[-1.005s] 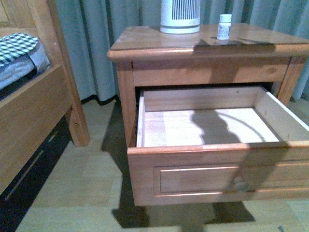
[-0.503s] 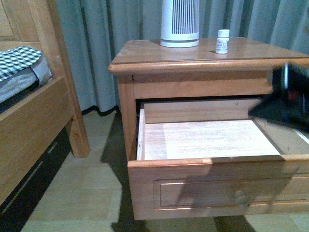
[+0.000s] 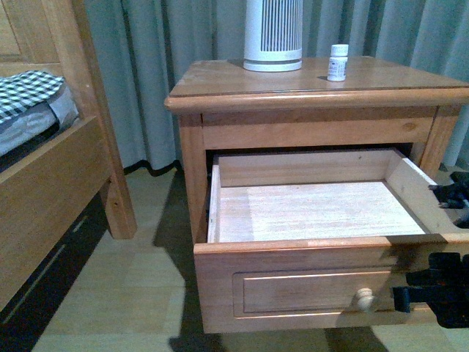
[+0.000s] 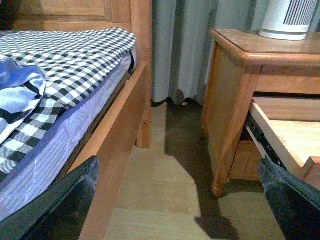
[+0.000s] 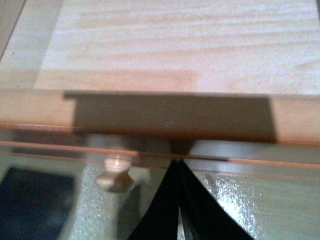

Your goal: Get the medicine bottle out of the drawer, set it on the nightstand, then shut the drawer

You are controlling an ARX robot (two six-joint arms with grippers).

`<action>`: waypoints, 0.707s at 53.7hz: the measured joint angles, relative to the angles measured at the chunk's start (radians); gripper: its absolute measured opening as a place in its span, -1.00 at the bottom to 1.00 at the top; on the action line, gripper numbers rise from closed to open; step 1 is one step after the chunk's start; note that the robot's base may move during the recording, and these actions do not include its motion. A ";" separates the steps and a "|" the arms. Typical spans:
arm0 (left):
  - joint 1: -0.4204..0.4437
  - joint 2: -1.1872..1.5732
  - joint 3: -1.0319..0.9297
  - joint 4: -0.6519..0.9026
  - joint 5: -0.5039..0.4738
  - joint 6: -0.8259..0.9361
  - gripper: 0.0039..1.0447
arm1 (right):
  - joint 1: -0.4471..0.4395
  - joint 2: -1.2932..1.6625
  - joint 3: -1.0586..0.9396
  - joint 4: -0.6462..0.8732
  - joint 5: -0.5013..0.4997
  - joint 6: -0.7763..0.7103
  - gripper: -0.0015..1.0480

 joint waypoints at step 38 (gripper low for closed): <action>0.000 0.000 0.000 0.000 0.000 0.000 0.88 | -0.072 0.444 0.672 -0.009 0.007 -0.283 -0.94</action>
